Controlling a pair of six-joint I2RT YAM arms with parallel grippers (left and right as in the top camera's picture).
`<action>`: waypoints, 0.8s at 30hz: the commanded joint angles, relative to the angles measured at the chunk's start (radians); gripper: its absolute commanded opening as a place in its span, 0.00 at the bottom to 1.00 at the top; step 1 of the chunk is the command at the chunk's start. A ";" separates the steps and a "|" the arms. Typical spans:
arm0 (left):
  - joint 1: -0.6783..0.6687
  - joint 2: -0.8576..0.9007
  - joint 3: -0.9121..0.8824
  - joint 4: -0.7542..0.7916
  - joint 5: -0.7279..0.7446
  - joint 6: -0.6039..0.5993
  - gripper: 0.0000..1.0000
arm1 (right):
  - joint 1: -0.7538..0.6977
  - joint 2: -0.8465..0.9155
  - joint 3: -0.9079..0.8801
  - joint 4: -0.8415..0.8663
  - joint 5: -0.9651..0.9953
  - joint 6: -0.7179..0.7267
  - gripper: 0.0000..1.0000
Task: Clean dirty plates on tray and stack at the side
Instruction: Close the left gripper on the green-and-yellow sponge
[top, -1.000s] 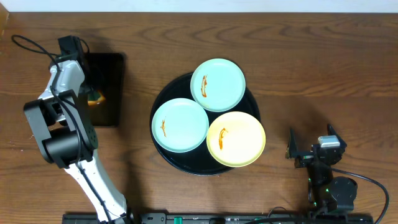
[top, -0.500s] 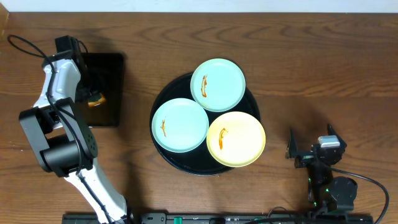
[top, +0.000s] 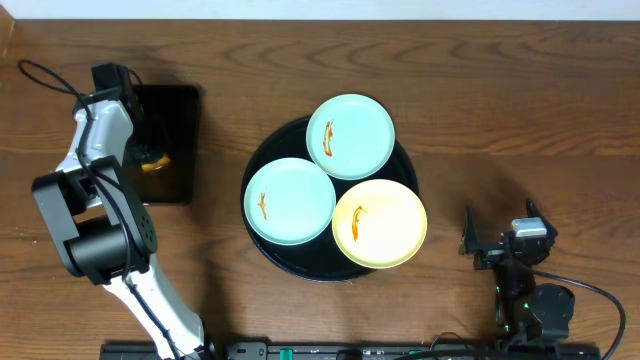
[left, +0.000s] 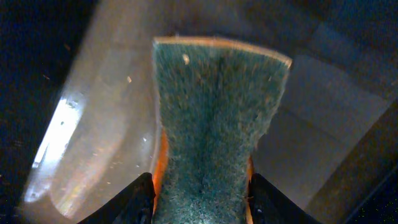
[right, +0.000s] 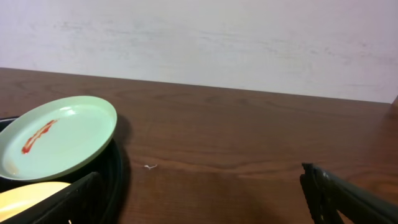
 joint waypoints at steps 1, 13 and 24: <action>0.003 0.013 -0.053 0.018 0.018 0.014 0.49 | -0.008 -0.005 -0.001 -0.004 0.005 -0.010 0.99; 0.003 -0.009 -0.047 0.023 0.018 0.013 0.08 | -0.008 -0.005 -0.001 -0.004 0.005 -0.010 0.99; 0.004 -0.098 -0.047 0.034 0.018 0.013 0.44 | -0.008 -0.005 -0.001 -0.004 0.005 -0.010 0.99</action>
